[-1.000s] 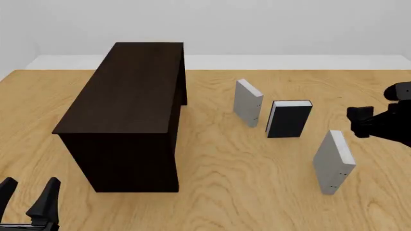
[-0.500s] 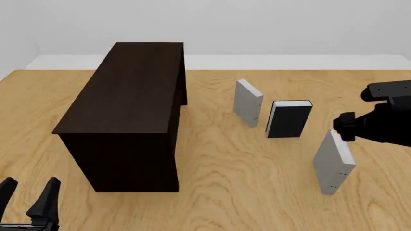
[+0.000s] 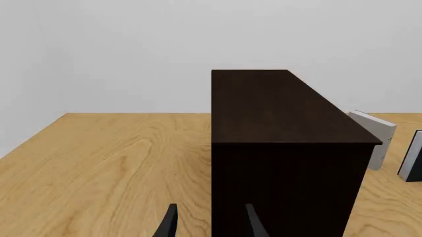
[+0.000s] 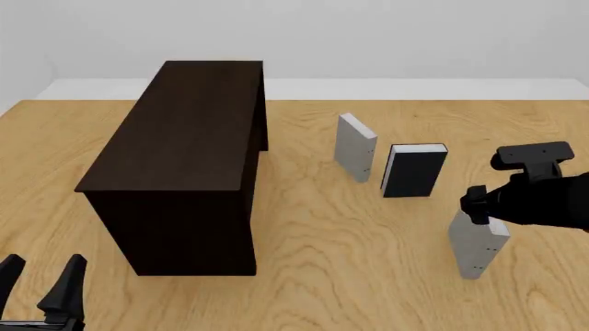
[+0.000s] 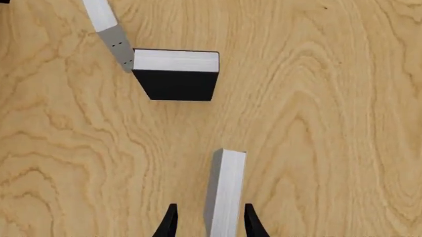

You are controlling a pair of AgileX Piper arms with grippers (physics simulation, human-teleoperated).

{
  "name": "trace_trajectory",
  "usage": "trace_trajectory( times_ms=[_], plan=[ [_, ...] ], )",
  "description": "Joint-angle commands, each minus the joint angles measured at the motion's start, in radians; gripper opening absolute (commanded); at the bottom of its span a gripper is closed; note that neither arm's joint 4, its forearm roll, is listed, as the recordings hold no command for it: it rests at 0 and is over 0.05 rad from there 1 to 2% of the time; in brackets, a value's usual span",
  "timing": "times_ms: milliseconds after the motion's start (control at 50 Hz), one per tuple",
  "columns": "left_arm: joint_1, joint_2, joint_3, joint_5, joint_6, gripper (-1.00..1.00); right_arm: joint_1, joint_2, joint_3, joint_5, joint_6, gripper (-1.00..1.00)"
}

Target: Pick up the book on the right and place it under the cabinet shelf.

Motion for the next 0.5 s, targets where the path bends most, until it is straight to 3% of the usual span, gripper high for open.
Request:
trace_trajectory(
  times_ms=[20, 420, 440, 500],
  plan=[
    [0.000, 0.000, 0.000, 0.000, 0.000, 1.00, -0.020, 0.027, 0.030, -0.026, -0.018, 1.00],
    [0.000, 0.000, 0.000, 0.000, 0.000, 1.00, -0.020, 0.048, 0.093, -0.075, -0.011, 1.00],
    [0.000, 0.000, 0.000, 0.000, 0.000, 1.00, -0.023, 0.048, 0.095, -0.078, -0.017, -1.00],
    [0.000, 0.000, 0.000, 0.000, 0.000, 1.00, -0.037, 0.043, 0.101, -0.088, -0.045, -1.00]
  ],
)
